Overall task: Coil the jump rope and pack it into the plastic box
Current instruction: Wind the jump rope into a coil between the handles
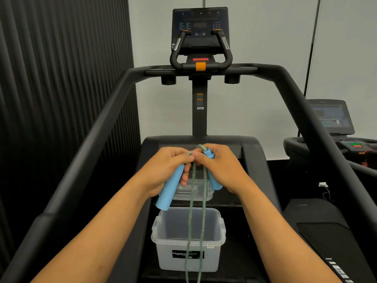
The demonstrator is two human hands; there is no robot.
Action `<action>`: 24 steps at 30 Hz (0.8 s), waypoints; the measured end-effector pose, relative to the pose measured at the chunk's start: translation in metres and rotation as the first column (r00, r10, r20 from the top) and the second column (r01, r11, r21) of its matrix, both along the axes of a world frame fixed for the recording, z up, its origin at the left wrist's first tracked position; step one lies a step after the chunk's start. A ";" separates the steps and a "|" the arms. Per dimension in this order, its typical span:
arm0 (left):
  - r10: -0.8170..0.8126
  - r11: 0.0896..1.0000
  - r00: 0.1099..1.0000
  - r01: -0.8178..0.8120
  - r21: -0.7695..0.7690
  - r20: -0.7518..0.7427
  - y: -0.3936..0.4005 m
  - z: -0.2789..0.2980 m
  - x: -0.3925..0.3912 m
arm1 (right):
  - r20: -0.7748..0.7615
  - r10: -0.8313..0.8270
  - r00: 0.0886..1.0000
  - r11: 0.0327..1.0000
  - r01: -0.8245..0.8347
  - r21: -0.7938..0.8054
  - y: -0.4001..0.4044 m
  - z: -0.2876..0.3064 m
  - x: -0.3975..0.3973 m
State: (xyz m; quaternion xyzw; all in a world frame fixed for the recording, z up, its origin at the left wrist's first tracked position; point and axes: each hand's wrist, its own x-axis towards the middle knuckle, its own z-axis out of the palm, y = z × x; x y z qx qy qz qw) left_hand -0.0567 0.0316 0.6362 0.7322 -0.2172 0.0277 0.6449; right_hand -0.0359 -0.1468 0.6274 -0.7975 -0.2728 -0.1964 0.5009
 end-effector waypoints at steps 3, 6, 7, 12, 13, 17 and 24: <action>0.021 0.999 1.000 -0.022 0.027 0.019 0.001 -0.005 0.004 | 0.033 -0.010 0.999 1.000 0.010 0.009 0.002 0.001 0.000; 0.041 0.995 0.999 -0.039 0.091 -0.016 0.000 -0.011 0.005 | 0.069 0.006 0.998 0.999 -0.009 0.034 0.004 0.001 0.000; 0.029 0.993 0.999 -0.024 0.117 -0.040 -0.001 -0.014 0.004 | 0.080 0.014 0.997 0.999 -0.018 0.046 0.004 0.002 0.000; -0.122 0.978 0.981 0.145 0.151 -0.152 -0.007 -0.024 -0.004 | 0.090 0.113 0.990 0.994 -0.113 -0.012 0.001 0.011 -0.001; -0.163 0.975 0.973 0.183 0.124 -0.161 -0.008 -0.024 -0.005 | 0.075 0.138 0.988 0.990 -0.137 -0.011 0.000 0.011 0.000; -0.343 0.939 0.927 0.335 -0.076 -0.155 -0.014 -0.020 -0.014 | 0.039 0.214 0.976 0.975 -0.216 0.059 -0.003 0.007 0.002; -0.476 0.847 0.877 0.437 -0.302 -0.067 -0.020 -0.006 -0.019 | -0.052 0.301 0.952 0.944 -0.289 0.157 -0.004 -0.019 0.007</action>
